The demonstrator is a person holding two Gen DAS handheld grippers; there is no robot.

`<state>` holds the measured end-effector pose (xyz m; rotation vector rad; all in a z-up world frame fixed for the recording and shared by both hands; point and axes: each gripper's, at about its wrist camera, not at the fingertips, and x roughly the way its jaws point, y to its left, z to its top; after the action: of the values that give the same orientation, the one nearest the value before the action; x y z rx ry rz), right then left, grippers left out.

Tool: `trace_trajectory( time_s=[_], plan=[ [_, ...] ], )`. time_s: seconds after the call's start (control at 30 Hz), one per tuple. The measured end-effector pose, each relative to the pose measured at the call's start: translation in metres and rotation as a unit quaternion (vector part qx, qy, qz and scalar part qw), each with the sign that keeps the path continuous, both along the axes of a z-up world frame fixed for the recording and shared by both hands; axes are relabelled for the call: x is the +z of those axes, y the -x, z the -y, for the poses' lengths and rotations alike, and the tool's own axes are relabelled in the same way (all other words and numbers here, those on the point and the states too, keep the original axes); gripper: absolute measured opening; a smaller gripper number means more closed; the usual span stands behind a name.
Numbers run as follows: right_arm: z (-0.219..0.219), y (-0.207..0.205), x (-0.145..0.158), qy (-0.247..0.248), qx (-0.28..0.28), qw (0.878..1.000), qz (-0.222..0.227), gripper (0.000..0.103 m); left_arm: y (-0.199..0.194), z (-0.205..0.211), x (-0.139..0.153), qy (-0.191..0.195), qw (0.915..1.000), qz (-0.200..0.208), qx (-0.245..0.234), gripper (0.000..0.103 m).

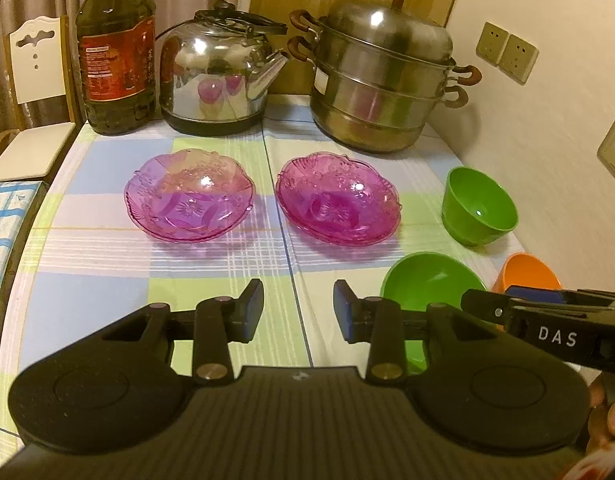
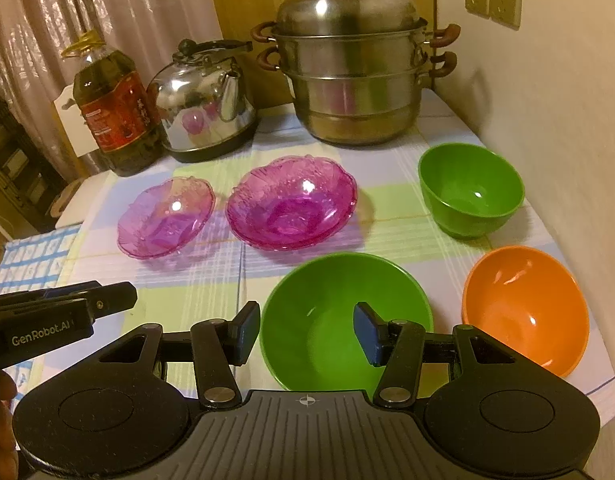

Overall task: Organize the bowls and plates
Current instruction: 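Open both tools and move them toward the other small pink dish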

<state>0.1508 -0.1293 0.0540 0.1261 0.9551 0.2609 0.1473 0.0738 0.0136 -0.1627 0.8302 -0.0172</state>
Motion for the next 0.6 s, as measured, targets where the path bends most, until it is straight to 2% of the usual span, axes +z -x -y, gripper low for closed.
trace_trajectory(
  time_s=[0.23, 0.6],
  plan=[
    [-0.012, -0.005, -0.001, -0.006, 0.008, 1.000, -0.002, 0.052, -0.001, -0.021, -0.001, -0.001, 0.9998, 0.000, 0.020, 0.034],
    [-0.053, -0.026, -0.015, -0.014, 0.029, 0.999, -0.011, 0.052, -0.015, -0.074, -0.015, -0.008, 0.9979, -0.007, 0.064, 0.034]
  ],
)
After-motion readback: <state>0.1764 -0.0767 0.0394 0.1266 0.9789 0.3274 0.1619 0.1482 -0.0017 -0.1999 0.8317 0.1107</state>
